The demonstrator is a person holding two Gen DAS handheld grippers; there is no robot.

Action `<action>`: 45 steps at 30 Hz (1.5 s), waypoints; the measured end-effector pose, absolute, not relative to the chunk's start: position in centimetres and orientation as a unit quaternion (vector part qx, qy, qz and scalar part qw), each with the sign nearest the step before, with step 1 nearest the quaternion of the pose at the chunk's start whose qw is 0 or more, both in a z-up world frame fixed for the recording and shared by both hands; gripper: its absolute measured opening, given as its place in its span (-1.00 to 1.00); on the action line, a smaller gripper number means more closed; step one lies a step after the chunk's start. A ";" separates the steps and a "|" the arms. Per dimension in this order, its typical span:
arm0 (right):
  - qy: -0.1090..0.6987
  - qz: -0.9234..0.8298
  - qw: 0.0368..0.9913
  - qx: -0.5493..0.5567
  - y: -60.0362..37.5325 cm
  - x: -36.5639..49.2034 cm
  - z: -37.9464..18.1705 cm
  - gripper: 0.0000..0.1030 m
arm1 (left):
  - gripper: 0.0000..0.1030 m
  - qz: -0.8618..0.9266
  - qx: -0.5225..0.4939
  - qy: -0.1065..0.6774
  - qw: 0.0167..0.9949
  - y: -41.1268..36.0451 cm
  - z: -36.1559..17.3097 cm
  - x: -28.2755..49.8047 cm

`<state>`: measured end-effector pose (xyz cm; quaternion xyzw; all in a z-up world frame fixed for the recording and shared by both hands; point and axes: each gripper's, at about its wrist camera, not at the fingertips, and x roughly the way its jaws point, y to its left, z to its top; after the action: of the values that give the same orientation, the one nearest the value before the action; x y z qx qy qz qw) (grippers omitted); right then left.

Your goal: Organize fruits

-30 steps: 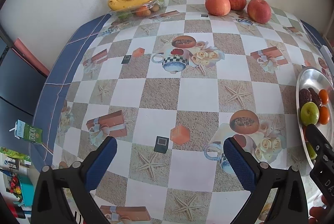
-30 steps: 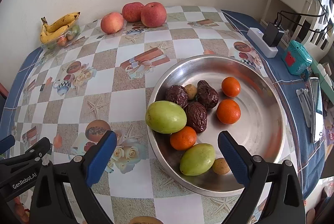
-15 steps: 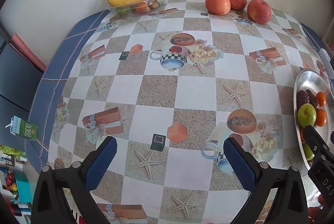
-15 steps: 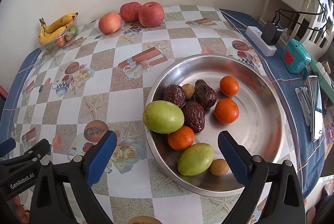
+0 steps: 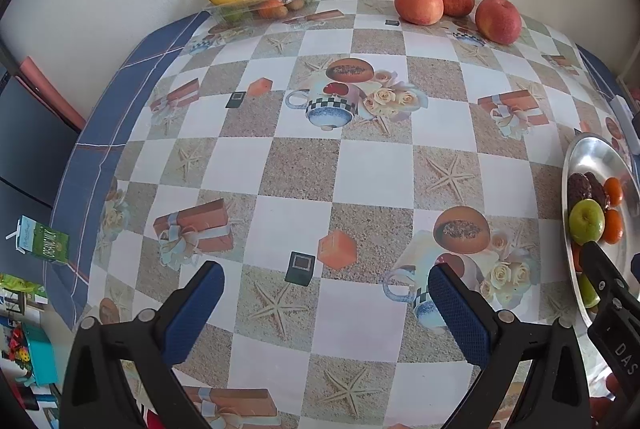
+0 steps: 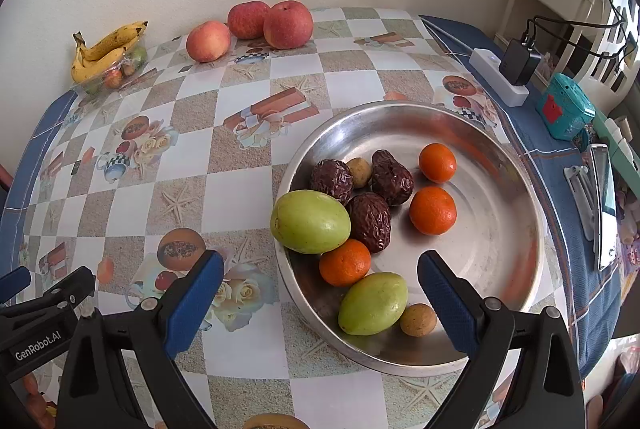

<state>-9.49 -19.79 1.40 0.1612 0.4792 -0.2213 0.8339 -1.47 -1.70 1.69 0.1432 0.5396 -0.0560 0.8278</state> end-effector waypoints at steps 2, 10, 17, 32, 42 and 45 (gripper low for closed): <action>0.479 -0.221 0.834 0.161 -19.8 -9.5 1.4 0.90 | 1.00 -0.055 0.141 0.541 0.828 -1.6 1.7 -1.4; 0.479 -0.221 0.834 0.161 -19.7 -9.5 1.3 0.90 | 1.00 -0.055 0.136 0.544 0.826 -1.5 1.6 -1.4; 0.481 -0.221 0.833 0.160 -19.7 -9.5 1.3 0.90 | 1.00 -0.055 0.133 0.546 0.825 -1.4 1.6 -1.3; 0.481 -0.221 0.833 0.159 -19.7 -9.5 1.3 0.90 | 1.00 -0.053 0.128 0.548 0.825 -1.4 1.6 -1.3; 0.482 -0.221 0.833 0.159 -19.7 -9.5 1.2 0.90 | 1.00 -0.054 0.127 0.549 0.824 -1.4 1.5 -1.3; 0.482 -0.221 0.833 0.159 -19.7 -9.6 1.2 0.90 | 1.00 -0.055 0.126 0.548 0.825 -1.3 1.6 -1.4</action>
<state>-9.55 -19.69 1.16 0.1589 0.4817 -0.2210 0.8330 -1.38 -1.29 1.57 0.1256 0.5484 -0.0547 0.8249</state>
